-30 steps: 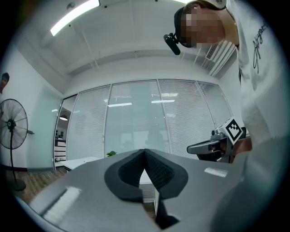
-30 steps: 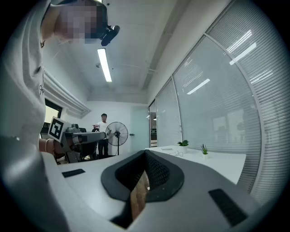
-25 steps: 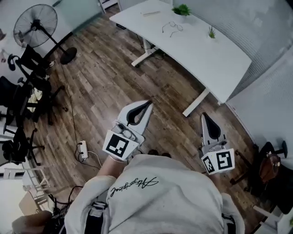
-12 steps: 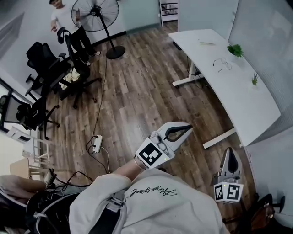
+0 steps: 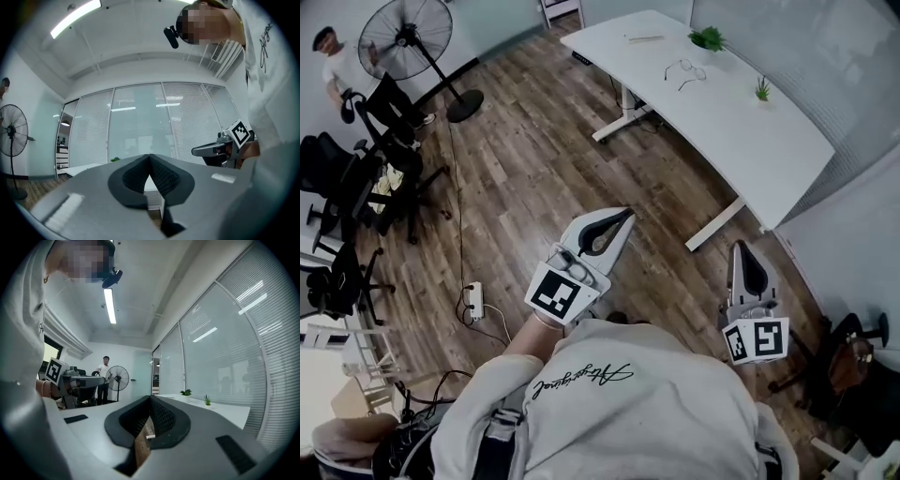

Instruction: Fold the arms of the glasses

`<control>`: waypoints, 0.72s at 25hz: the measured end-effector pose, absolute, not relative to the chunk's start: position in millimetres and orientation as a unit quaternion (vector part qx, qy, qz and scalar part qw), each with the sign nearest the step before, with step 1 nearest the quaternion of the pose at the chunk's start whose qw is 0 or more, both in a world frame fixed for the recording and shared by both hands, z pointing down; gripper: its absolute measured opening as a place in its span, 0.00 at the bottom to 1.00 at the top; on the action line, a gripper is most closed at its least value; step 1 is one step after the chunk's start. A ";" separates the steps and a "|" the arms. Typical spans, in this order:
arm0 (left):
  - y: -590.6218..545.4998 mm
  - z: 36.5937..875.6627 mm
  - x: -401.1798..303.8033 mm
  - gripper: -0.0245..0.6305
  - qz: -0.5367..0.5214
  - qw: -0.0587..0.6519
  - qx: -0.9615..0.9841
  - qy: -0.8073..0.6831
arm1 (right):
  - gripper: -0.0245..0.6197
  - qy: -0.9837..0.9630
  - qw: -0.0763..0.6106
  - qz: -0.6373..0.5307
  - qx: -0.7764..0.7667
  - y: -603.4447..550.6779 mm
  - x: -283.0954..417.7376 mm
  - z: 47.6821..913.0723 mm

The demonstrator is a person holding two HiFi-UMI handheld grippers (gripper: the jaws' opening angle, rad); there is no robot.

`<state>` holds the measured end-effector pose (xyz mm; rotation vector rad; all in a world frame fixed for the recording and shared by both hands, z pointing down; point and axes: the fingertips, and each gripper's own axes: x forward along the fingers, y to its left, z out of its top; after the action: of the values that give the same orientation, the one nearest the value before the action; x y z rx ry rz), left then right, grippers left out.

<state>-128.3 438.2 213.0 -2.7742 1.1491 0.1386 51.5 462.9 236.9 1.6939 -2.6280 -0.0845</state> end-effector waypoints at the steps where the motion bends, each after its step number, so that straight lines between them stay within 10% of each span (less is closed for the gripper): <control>1: 437.8 215.1 -130.0 0.04 0.040 0.070 -0.922 0.379 | 0.04 -0.838 0.008 -0.027 0.544 462.8 51.0 236.9; 18: 403.0 239.9 -160.2 0.04 0.013 0.073 -0.924 0.375 | 0.04 -0.823 0.039 -0.025 0.566 424.0 21.7 259.8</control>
<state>-160.2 403.0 239.9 -2.7755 1.1281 0.0380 21.7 424.0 259.8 1.7359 -2.5224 -0.0780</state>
